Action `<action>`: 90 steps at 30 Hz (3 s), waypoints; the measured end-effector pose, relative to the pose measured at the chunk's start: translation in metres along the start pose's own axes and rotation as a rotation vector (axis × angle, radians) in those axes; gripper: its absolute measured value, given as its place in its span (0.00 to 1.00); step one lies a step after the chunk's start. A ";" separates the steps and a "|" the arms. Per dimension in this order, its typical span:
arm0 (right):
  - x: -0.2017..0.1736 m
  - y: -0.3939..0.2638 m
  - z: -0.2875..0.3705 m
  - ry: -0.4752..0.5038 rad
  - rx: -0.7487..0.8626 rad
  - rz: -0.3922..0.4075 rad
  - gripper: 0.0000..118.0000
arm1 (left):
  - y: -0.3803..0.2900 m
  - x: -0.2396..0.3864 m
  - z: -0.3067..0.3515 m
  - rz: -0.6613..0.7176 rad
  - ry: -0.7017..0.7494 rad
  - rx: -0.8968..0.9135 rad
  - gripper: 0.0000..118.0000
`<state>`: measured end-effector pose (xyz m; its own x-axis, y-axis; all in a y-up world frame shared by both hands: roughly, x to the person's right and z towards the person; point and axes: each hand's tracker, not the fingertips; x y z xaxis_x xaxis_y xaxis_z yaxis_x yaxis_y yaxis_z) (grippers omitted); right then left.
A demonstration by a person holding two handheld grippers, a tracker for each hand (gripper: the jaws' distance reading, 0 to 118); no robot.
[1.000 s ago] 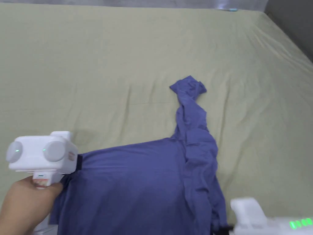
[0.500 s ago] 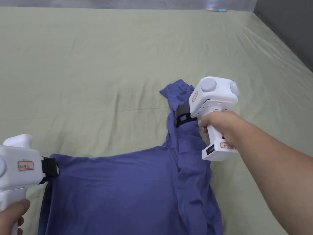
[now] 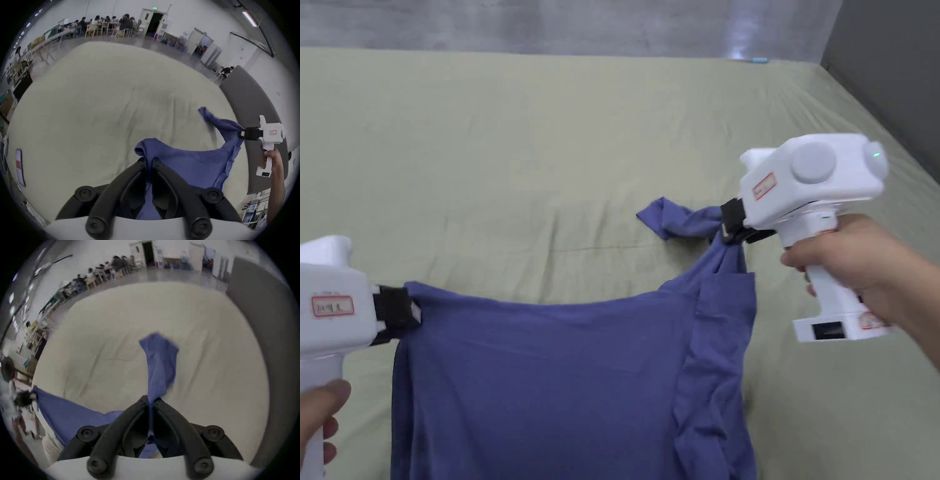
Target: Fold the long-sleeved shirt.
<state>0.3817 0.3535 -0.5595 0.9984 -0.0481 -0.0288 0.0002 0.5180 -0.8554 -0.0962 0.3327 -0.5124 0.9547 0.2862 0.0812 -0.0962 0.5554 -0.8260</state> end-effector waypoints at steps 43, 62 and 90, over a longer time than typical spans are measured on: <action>-0.027 0.365 0.483 -0.544 0.932 0.024 0.04 | 0.458 0.179 0.316 -0.060 -0.141 0.720 0.02; -0.003 0.336 0.351 -0.346 0.635 0.094 0.04 | 0.439 0.135 0.234 -0.067 -0.079 0.595 0.02; -0.043 -0.212 0.141 0.020 0.222 0.046 0.04 | -0.094 -0.040 0.126 -0.094 0.010 0.107 0.02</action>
<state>0.3469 0.3661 -0.3041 0.9964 -0.0361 -0.0772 -0.0304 0.6955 -0.7179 -0.1604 0.3676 -0.3672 0.9637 0.2216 0.1490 -0.0354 0.6592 -0.7511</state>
